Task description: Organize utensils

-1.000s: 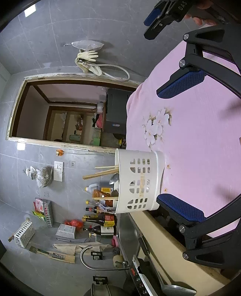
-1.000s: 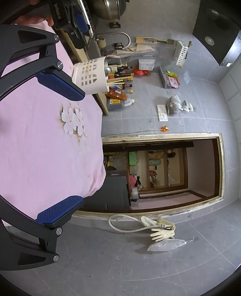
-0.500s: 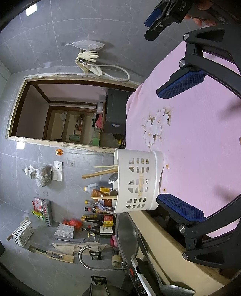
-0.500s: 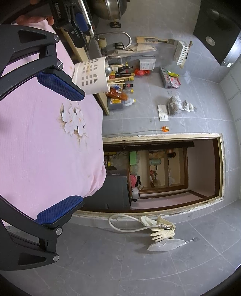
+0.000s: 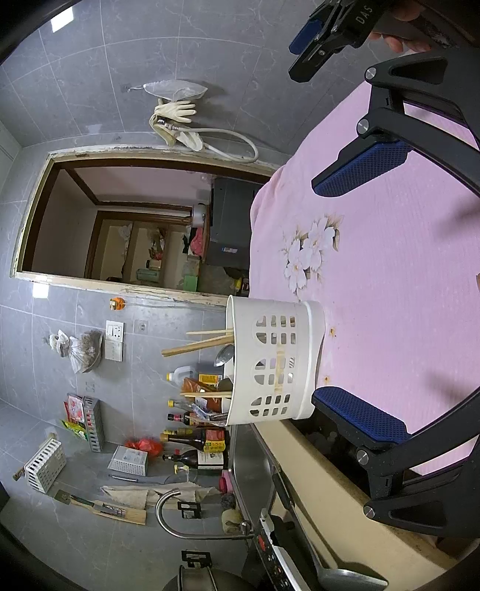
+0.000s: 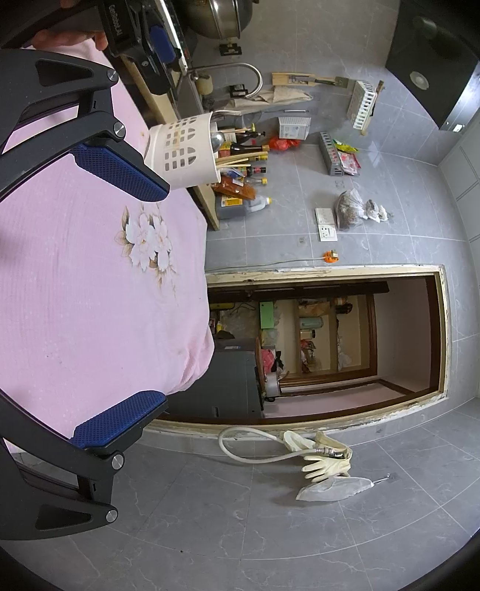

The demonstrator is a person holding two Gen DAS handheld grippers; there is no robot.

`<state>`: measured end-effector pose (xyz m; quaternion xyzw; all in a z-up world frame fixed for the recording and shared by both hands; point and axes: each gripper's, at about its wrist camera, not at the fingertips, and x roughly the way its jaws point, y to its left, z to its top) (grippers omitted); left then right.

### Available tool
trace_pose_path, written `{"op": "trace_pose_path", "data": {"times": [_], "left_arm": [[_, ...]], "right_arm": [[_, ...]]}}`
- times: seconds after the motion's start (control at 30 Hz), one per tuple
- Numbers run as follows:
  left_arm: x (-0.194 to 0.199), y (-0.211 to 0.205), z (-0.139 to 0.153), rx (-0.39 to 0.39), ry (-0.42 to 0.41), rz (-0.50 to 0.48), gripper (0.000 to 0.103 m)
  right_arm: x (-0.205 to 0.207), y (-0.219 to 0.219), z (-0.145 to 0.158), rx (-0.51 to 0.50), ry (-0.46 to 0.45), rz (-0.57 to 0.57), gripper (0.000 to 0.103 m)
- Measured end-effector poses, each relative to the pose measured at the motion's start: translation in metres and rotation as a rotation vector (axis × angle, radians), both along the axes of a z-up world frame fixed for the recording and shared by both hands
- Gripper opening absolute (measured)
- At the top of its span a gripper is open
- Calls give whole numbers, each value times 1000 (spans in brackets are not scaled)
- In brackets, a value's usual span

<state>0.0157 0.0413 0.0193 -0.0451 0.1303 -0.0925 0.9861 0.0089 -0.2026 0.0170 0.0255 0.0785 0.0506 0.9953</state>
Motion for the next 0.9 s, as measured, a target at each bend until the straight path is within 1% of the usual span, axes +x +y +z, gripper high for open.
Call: {"op": "trace_pose_path", "data": {"times": [0.9], "left_arm": [[-2, -1, 0, -2, 1, 1, 101]], "right_arm": [[2, 3, -3, 1, 10, 5, 103]]}}
